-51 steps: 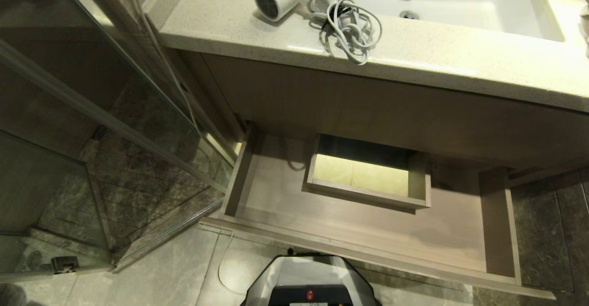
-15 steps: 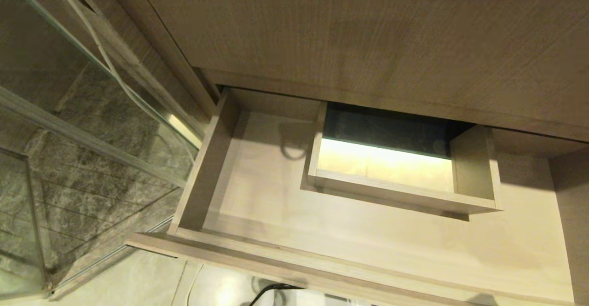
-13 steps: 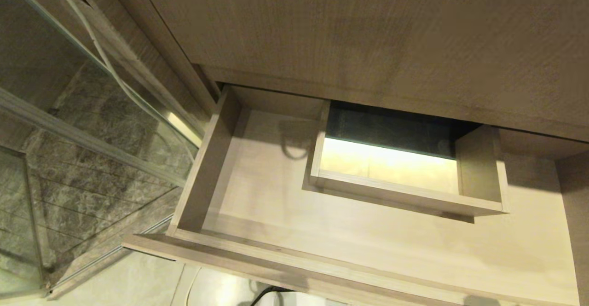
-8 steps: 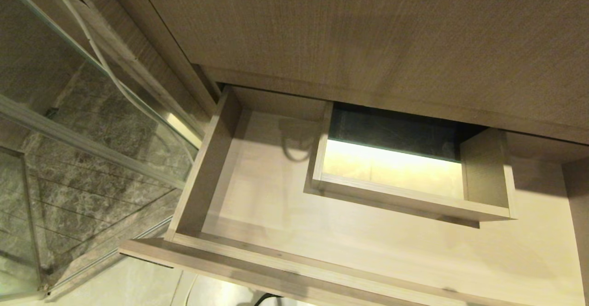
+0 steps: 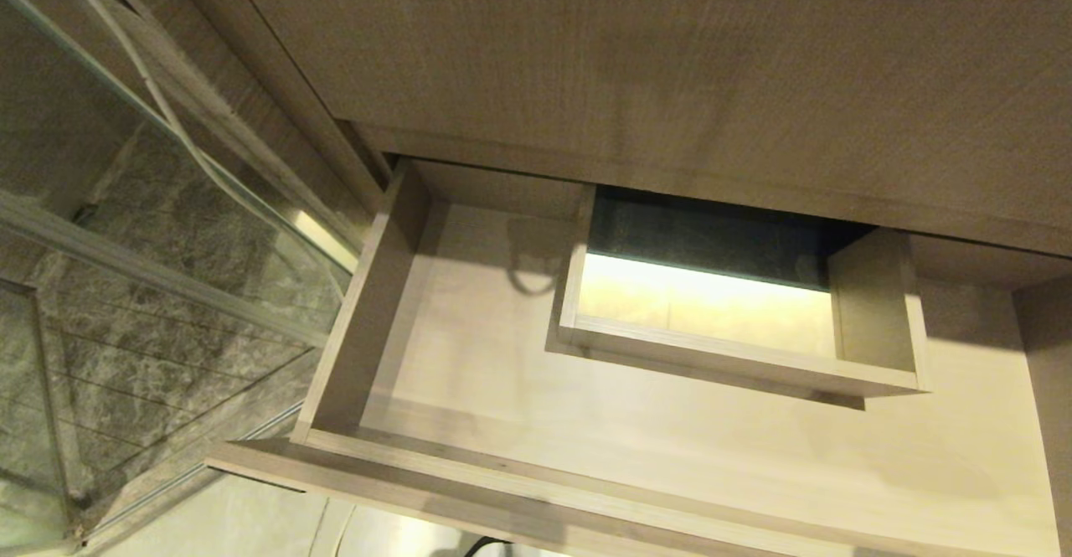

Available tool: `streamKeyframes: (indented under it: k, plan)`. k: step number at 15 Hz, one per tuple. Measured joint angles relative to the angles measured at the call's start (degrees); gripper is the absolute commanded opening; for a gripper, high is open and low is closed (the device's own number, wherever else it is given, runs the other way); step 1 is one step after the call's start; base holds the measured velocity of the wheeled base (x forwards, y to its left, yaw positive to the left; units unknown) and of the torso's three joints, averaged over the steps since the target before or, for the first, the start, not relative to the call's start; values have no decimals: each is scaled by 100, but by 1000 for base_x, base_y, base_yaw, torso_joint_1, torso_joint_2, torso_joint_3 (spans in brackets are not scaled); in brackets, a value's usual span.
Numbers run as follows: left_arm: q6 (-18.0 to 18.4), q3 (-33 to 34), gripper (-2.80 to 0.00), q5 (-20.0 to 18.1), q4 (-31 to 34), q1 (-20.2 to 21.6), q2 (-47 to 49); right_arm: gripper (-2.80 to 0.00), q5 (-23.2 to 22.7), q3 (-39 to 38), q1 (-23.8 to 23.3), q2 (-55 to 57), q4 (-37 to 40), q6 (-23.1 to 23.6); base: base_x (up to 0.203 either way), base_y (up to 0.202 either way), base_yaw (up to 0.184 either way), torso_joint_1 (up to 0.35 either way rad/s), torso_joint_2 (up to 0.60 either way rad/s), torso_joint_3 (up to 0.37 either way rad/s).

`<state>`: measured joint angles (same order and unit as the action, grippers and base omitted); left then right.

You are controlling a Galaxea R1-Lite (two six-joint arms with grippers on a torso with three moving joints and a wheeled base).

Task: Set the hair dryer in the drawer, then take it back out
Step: Close the drawer

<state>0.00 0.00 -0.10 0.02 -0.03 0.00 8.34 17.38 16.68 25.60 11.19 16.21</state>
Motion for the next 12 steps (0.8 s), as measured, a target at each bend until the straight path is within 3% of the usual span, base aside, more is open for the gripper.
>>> streamKeyframes:
  k: [12]
  plan:
    - [-2,0,-280,-1,-2,-7,0,-280,115,45,32,81,331,13,-1,7,-157,4,3,3]
